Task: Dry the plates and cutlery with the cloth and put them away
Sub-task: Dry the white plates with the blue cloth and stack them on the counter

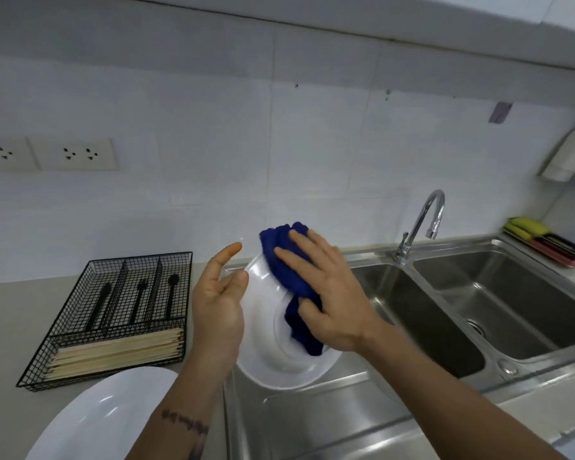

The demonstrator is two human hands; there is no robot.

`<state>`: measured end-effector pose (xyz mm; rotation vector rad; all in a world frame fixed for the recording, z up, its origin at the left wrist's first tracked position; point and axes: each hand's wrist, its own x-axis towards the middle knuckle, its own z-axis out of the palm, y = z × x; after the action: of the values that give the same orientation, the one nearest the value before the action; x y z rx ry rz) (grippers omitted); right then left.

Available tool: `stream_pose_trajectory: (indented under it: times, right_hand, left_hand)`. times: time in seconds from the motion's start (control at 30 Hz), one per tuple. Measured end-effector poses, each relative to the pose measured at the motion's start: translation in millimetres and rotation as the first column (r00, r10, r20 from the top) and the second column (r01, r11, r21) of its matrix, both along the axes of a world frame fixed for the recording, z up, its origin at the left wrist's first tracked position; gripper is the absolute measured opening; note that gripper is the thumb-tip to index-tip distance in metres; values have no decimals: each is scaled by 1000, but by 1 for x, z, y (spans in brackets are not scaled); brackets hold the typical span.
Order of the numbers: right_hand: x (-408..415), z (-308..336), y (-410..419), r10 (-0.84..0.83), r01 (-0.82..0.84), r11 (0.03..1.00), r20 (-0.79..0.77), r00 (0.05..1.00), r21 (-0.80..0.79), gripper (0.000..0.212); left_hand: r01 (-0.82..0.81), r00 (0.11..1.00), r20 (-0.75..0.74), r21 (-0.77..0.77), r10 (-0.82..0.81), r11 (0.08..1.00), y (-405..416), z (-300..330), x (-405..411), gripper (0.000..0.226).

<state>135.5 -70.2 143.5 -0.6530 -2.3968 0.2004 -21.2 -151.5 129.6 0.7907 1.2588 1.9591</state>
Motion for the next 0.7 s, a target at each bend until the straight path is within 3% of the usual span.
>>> stream_pose_trajectory:
  times: [0.07, 0.23, 0.43, 0.5, 0.6, 0.7]
  right_hand:
    - [8, -4, 8, -80, 58, 983, -121, 989, -173, 72]
    - [24, -27, 14, -279, 66, 801, -274, 920, -596, 68]
    - [44, -42, 21, -367, -50, 608, -337, 867, -792, 62]
    - [54, -35, 27, -363, -66, 580, -330, 871, -812, 67]
    - [63, -13, 36, -257, -28, 640, -249, 934, -768, 67]
    - [59, 9, 35, -114, -40, 694, -164, 980, -719, 65]
  left_hand:
    - [-33, 996, 81, 18, 31, 999, -5, 0, -3, 41]
    - [-61, 964, 258, 4, 58, 998, -9, -16, 0, 37]
    - [16, 911, 412, -80, 18, 997, -10, -42, 17, 37]
    - [119, 929, 360, -78, -83, 990, -3, -44, 8, 41]
    - [266, 954, 178, -127, -242, 956, 17, -28, -15, 44]
    - [427, 904, 49, -155, -425, 891, 33, -10, -21, 46]
